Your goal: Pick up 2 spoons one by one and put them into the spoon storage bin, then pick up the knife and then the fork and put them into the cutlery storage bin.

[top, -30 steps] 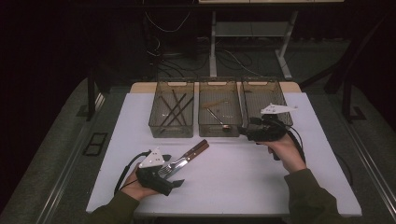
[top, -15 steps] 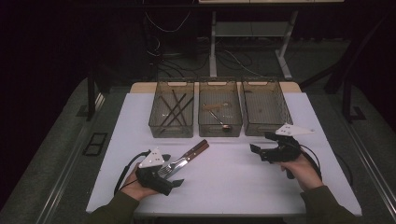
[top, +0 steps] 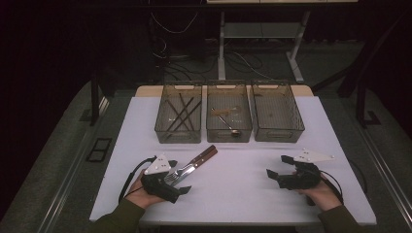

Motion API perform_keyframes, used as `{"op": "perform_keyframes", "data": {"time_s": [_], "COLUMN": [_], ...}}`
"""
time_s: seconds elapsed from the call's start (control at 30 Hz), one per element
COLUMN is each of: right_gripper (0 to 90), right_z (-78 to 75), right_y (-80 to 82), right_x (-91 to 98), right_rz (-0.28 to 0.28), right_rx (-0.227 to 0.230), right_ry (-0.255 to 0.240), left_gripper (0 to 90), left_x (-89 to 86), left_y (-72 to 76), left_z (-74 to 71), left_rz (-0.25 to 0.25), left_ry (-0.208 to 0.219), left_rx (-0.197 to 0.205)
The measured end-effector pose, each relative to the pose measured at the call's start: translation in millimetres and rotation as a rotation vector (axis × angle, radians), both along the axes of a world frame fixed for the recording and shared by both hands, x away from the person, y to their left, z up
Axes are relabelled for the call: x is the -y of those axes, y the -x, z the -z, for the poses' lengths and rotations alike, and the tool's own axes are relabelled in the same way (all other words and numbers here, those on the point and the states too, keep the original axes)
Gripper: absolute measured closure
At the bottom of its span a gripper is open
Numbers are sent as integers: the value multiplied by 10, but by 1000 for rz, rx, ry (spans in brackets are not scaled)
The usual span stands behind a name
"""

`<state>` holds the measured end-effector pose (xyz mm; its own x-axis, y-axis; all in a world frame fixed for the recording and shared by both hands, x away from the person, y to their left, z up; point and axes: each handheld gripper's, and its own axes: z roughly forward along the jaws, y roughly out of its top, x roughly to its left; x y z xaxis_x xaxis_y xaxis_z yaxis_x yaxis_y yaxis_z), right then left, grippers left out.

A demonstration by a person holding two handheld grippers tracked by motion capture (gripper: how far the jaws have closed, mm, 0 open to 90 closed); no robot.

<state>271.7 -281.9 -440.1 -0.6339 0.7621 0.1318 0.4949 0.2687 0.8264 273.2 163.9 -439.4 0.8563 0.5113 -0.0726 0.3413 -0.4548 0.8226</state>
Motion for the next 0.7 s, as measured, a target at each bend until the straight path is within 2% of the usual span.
{"op": "perform_keyframes", "data": {"time_s": [0.37,0.57,0.7], "right_gripper": [180,180,180], "right_z": [54,47,42], "right_y": [174,180,178], "right_x": [97,116,112], "right_rz": [-24,-28,-26], "right_rx": [1,2,-1], "right_ry": [17,18,17], "left_gripper": [0,0,35], "left_x": [-12,-16,-29], "left_y": [8,-11,-22], "left_z": [-14,-20,-32], "left_rz": [-10,-16,-24], "left_ry": [-8,-5,-7], "left_rx": [5,-6,-5]}}
